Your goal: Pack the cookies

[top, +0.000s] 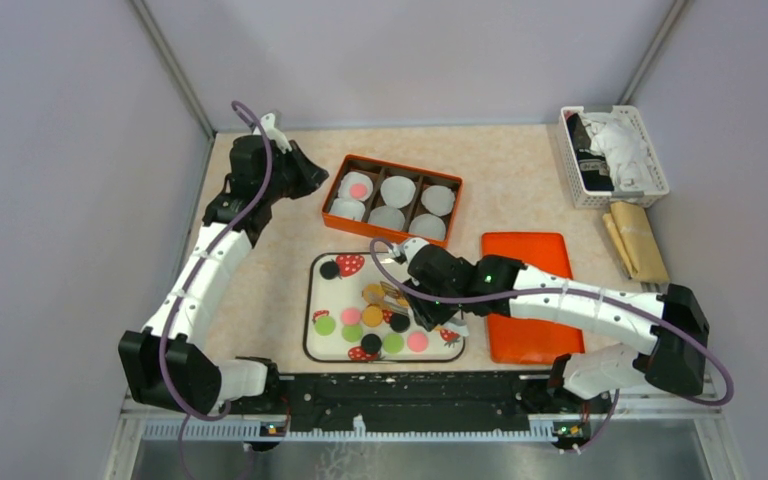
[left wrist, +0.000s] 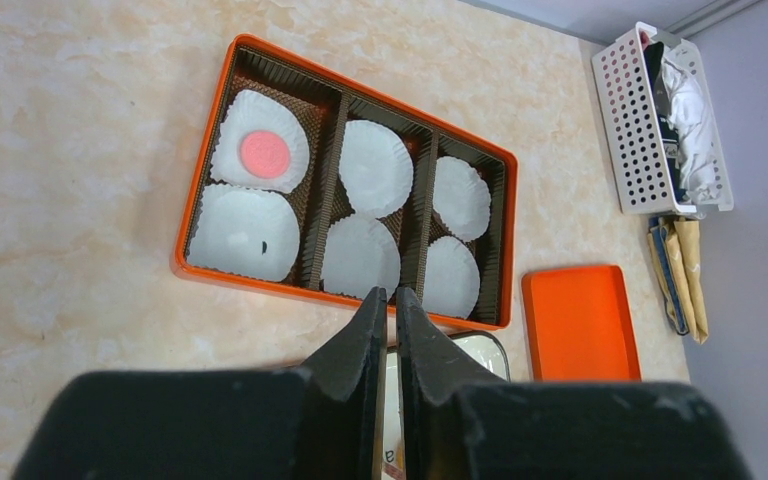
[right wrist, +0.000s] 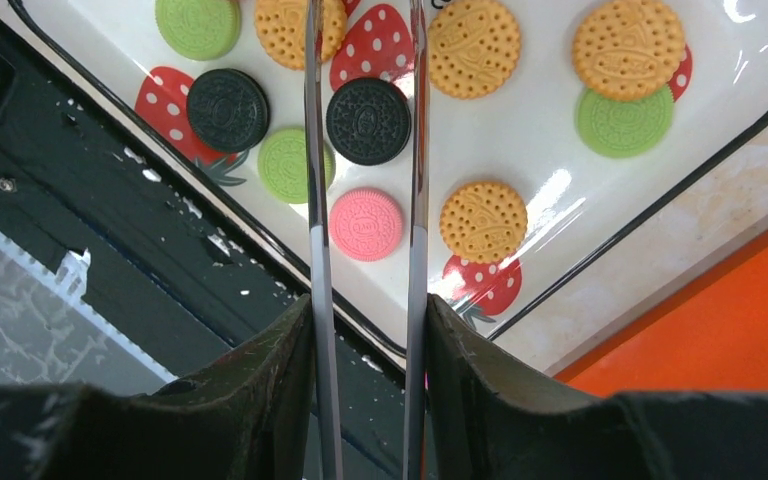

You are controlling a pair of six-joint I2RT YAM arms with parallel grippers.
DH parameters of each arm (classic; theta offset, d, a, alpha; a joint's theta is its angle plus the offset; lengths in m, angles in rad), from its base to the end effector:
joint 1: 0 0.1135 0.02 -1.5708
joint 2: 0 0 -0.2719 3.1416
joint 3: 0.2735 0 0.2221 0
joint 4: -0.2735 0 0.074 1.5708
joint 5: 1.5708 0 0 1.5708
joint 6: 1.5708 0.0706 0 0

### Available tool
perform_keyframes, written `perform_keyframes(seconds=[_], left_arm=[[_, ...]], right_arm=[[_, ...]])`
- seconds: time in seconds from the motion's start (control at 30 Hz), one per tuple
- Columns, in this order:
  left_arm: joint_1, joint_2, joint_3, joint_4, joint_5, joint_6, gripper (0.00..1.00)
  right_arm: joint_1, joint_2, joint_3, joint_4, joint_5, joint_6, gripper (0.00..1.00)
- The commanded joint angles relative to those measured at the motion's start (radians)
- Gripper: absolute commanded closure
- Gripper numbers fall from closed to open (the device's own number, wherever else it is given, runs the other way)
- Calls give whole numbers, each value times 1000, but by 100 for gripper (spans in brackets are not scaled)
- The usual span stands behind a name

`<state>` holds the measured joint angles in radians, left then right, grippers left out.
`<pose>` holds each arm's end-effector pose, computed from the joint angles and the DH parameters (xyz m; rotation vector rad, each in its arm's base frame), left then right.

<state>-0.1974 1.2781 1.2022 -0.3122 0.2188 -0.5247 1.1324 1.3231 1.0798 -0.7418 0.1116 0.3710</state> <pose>0.2829 -0.0722 0.3634 -0.1810 2.0049 -0.6826 0.1154 0.2276 0.2637 -0.9278 2.4364 0.4304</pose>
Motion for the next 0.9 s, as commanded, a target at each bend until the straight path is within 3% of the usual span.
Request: perform_keyframes(seconds=[0.0,0.87], left_arm=[[-2,-21,13,28,4,1,87],[-1,-32,5,24,-12,22,86]], right_arm=[[26,-33,-9,31,15,40,60],[29,108,51,75,28,35,58]])
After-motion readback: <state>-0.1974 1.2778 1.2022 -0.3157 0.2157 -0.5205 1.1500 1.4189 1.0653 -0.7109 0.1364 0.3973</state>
